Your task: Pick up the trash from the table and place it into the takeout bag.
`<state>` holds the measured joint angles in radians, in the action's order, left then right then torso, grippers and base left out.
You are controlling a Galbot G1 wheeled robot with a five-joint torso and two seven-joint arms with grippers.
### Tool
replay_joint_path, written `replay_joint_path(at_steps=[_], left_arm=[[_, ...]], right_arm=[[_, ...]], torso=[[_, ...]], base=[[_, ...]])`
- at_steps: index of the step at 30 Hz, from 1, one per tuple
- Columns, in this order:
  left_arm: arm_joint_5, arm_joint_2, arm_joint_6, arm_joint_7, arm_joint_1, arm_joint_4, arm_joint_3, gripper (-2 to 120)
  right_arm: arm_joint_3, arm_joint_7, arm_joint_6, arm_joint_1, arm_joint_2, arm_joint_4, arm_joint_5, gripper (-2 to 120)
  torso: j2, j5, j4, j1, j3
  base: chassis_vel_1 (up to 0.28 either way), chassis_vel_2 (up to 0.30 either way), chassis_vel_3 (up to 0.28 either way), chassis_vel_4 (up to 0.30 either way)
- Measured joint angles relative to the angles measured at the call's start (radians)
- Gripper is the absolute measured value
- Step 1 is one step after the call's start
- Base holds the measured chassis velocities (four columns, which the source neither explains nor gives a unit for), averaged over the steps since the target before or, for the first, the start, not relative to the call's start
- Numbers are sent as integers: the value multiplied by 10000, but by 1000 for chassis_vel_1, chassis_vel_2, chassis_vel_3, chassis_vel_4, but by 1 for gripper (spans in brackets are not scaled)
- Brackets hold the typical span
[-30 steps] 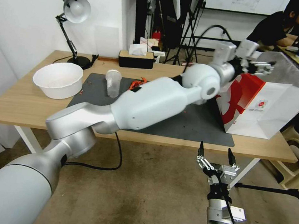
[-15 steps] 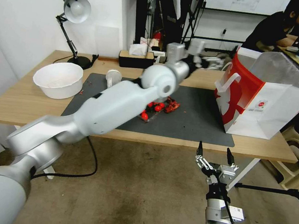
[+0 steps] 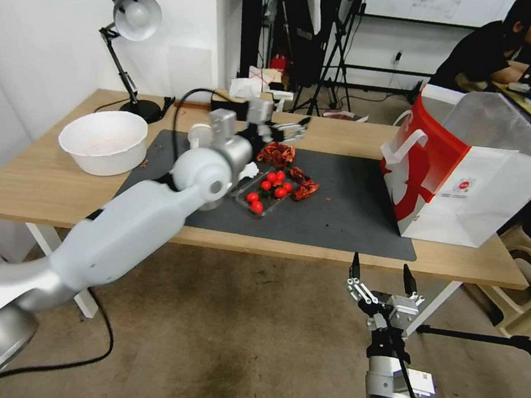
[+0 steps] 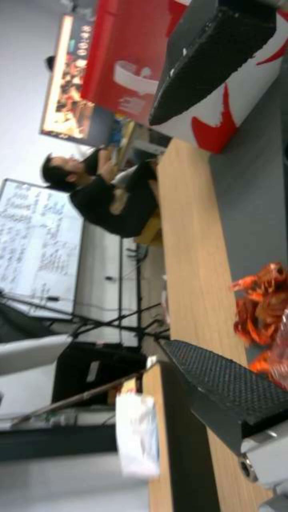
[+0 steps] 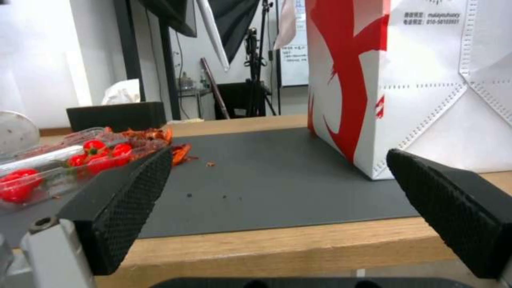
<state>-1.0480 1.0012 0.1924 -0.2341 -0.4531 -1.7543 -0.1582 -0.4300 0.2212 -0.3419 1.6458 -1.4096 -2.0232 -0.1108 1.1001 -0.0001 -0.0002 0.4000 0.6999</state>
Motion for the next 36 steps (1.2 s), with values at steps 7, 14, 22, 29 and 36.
replay_joint_path(at_steps=[7,14,22,29,36], left_arm=[[973,-575,-213,209,-2276,-1194,1792,100],[2280,-1093,-985,329,-4460,-2097,3193,100],[4067,-942,-1921,389,-7131,-2513,4564,100],[4867,-514,-2568,423,-8975,-2608,5698,100],[5536,-48,-3208,425,-10265,-2479,6356,100]], right_arm=[[30,4,3,5,7,0,30,100],[55,47,26,16,-26,7,114,100],[54,82,34,35,-64,32,167,100],[51,99,39,19,-69,58,168,100],[54,114,22,27,-52,110,168,100]], torso=[[0,-3,2,-1,0],[0,2,4,-1,-1],[1,-1,2,-1,0],[0,-1,2,-1,0],[0,1,3,-2,0]], base=[[0,0,0,0],[0,0,0,0],[0,0,0,0],[0,0,0,0],[0,0,0,0]])
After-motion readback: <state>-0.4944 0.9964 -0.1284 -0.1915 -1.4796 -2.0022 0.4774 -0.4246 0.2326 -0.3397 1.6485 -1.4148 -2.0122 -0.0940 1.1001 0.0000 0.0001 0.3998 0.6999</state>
